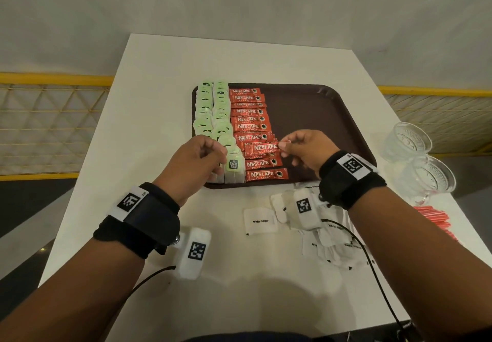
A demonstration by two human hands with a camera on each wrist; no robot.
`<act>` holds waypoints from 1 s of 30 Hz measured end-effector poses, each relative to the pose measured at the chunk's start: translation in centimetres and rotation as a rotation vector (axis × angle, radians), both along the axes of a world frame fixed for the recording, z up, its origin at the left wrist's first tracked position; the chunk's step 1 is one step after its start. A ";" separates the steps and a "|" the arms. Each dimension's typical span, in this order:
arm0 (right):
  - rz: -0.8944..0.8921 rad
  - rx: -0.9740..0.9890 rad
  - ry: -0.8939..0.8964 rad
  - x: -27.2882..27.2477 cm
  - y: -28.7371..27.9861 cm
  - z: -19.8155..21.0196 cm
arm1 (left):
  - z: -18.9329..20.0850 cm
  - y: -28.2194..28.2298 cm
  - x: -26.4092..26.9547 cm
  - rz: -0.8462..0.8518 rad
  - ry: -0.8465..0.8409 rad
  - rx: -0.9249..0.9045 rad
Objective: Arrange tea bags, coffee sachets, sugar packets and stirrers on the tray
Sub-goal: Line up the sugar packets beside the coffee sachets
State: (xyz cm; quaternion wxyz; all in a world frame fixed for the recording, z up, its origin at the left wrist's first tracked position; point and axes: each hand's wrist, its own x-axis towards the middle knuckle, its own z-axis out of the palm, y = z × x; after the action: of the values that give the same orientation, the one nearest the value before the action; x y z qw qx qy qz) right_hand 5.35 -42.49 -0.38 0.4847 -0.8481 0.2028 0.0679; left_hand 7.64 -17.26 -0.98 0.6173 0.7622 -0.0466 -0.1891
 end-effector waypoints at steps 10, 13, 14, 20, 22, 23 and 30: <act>0.037 -0.239 0.142 1.6 1.6 -0.2 | 0.0 -0.1 -0.6 -0.061 -0.045 0.066; 0.046 -0.333 0.201 2.0 2.0 0.0 | 0.1 -0.1 -0.9 -0.084 -0.067 0.093; 0.053 -0.359 0.205 2.0 2.1 0.1 | 0.2 -0.1 -0.9 -0.089 -0.070 0.097; 0.018 -0.486 0.129 0.0 1.7 2.5 | 0.5 -0.4 -1.2 -0.151 -0.089 0.107; 0.004 -0.456 0.059 -1.6 0.8 3.8 | 0.6 -0.7 -1.5 -0.194 -0.092 0.116; 0.010 -0.444 0.012 -2.6 0.3 4.5 | 0.6 -0.9 -1.7 -0.222 -0.096 0.123; 0.109 -0.472 -0.031 -10.3 -3.1 4.3 | 1.0 -3.3 -4.8 -0.569 -0.223 0.360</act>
State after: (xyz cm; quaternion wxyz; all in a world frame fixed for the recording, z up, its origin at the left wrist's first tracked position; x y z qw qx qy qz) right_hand -4.92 -45.64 3.96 0.2716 -0.9486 0.1593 0.0315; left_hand 2.82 -20.53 0.01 0.3867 0.8313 -0.2899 -0.2744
